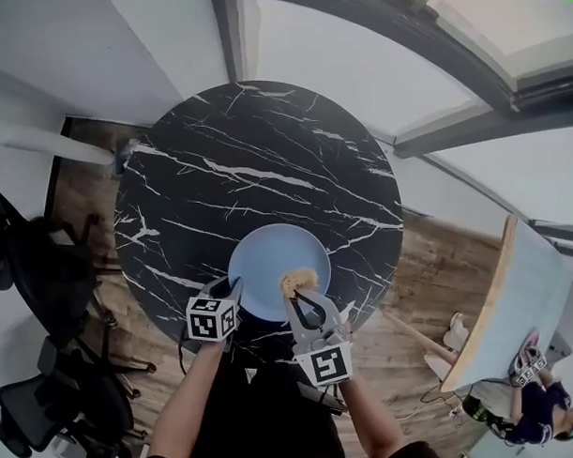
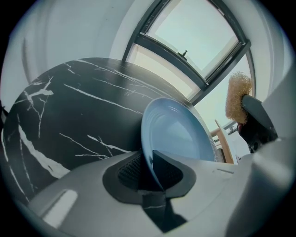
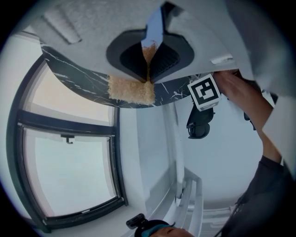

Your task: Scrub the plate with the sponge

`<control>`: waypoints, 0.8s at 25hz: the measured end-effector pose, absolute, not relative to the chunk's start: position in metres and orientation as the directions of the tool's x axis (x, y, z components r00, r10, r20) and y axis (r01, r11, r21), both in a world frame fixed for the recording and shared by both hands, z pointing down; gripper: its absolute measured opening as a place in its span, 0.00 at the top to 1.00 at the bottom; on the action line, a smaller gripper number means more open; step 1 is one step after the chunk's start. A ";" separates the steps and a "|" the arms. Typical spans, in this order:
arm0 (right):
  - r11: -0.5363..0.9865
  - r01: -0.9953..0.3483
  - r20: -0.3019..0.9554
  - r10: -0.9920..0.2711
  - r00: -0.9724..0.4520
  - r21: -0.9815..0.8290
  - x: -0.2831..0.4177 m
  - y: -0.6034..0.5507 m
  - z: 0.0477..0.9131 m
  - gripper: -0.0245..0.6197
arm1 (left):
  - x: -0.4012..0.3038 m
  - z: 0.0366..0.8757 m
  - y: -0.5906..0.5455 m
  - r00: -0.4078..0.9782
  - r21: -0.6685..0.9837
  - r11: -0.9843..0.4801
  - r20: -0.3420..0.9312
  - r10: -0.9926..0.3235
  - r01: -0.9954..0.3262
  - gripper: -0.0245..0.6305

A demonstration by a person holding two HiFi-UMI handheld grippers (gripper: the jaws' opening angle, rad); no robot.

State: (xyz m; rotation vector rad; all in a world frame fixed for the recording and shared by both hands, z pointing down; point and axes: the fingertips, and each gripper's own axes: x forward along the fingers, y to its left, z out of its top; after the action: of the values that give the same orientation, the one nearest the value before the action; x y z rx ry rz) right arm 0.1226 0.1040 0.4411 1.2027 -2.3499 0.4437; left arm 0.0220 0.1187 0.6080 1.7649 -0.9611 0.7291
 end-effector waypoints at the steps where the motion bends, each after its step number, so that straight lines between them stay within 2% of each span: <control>1: 0.577 -0.814 0.545 -0.661 -0.516 -0.072 0.118 0.105 0.445 0.93 | 0.015 0.608 0.121 0.510 0.453 -0.244 0.816 -0.273 -0.857 0.86; 10: 0.700 -0.712 0.656 -0.509 -0.557 -0.061 0.063 0.115 0.505 0.93 | -0.017 0.608 0.119 0.579 0.540 -0.211 0.776 -0.250 -0.815 0.90; 14: 0.772 -0.635 0.740 -0.423 -0.523 -0.007 0.042 0.112 0.543 0.93 | -0.017 0.608 0.115 0.597 0.563 -0.200 0.760 -0.256 -0.802 0.92; 20: 0.866 -0.497 0.783 -0.277 -0.556 -0.047 0.009 0.118 0.576 0.93 | -0.016 0.608 0.115 0.618 0.581 -0.209 0.743 -0.257 -0.786 0.92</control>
State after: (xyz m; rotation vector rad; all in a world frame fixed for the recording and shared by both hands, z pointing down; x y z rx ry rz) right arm 0.0091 0.1176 0.5755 0.5574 -2.1905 0.3329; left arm -0.0158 0.1149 0.6082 1.7618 -0.8517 0.6119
